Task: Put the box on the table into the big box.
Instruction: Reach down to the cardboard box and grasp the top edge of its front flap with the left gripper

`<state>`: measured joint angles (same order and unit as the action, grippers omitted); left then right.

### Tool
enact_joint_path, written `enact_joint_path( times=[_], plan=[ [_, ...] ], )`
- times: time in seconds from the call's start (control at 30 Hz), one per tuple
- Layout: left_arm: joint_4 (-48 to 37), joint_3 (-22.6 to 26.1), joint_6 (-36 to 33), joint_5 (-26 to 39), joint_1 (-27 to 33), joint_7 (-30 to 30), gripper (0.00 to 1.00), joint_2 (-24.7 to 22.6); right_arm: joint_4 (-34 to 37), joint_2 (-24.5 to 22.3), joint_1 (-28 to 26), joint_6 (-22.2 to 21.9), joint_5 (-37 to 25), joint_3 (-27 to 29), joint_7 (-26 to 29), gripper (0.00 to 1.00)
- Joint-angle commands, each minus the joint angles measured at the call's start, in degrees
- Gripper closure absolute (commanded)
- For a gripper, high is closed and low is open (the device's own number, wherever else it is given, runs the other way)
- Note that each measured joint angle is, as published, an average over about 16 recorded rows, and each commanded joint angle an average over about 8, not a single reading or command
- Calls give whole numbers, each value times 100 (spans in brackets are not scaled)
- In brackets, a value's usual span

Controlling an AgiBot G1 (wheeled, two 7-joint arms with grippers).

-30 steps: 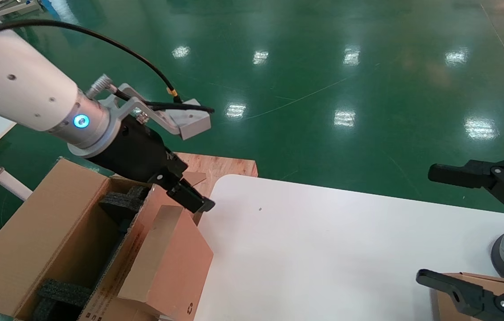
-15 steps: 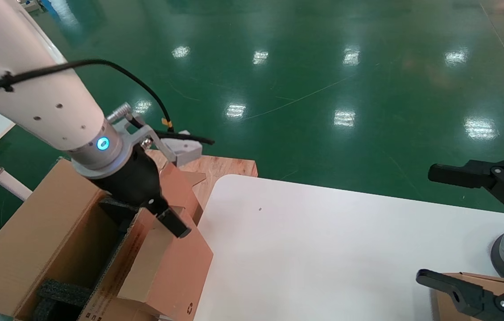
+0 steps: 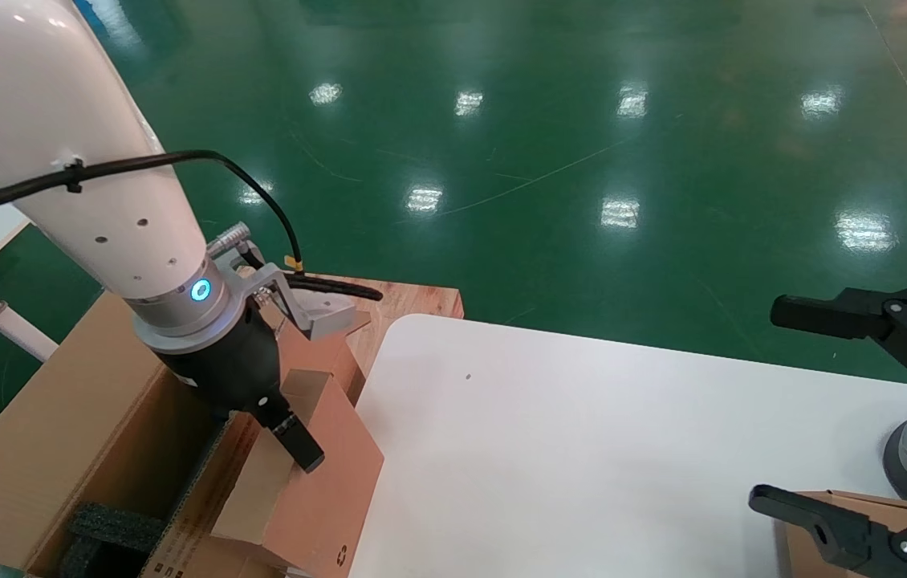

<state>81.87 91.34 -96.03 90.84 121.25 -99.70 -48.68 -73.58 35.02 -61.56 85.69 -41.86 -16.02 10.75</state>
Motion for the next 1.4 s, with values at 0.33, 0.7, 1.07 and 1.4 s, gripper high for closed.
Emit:
enact_joint_path(
  times=[0.33,0.7,1.07,1.4],
  plan=[
    [-436,133,31,-318,-113,90,0,-20,0,0,0,0,0,0,0,0],
    [-816,140,107,-486,-275,225,94,6,0,0,0,0,0,0,0,22],
    [-912,140,128,-529,-320,261,100,14,0,0,0,0,0,0,0,100],
    [-941,145,132,-543,-332,267,100,12,1,-1,1,-1,1,0,0,100]
  ],
)
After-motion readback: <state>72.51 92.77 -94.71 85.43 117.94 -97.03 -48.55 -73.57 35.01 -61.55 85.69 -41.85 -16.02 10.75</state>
